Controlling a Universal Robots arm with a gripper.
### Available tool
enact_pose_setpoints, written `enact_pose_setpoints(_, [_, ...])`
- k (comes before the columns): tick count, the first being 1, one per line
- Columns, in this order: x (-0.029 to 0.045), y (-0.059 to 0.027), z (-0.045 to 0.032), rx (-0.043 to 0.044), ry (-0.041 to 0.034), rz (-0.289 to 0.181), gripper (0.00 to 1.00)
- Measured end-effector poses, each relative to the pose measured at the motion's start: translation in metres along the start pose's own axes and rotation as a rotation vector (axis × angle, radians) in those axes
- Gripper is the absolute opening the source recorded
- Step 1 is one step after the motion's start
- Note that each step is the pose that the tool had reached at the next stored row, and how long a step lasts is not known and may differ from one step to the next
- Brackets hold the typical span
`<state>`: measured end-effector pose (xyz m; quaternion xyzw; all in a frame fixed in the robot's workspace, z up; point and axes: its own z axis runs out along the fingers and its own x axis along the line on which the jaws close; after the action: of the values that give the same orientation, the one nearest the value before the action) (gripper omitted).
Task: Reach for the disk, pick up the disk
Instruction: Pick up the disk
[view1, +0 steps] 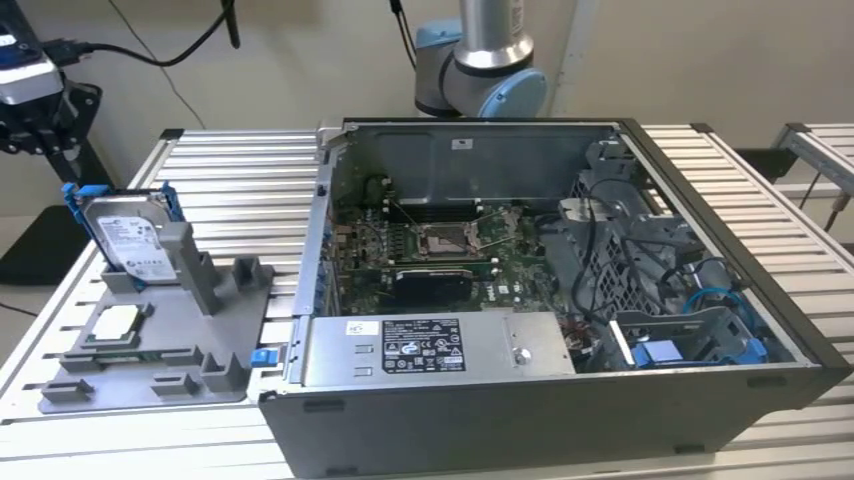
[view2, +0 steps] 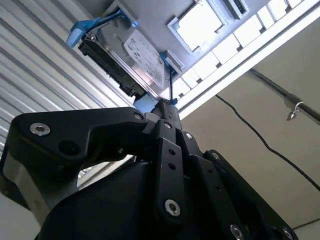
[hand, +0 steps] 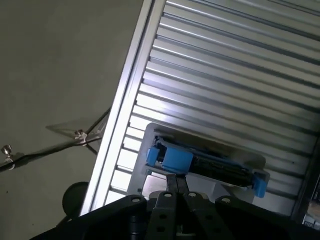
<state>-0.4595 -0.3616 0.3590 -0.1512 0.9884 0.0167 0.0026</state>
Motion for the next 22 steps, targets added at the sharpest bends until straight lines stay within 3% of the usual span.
enact_pose_setpoints(22, [0.0000,0.0000,0.0016,-0.0014,0.0102,-0.386,0.00])
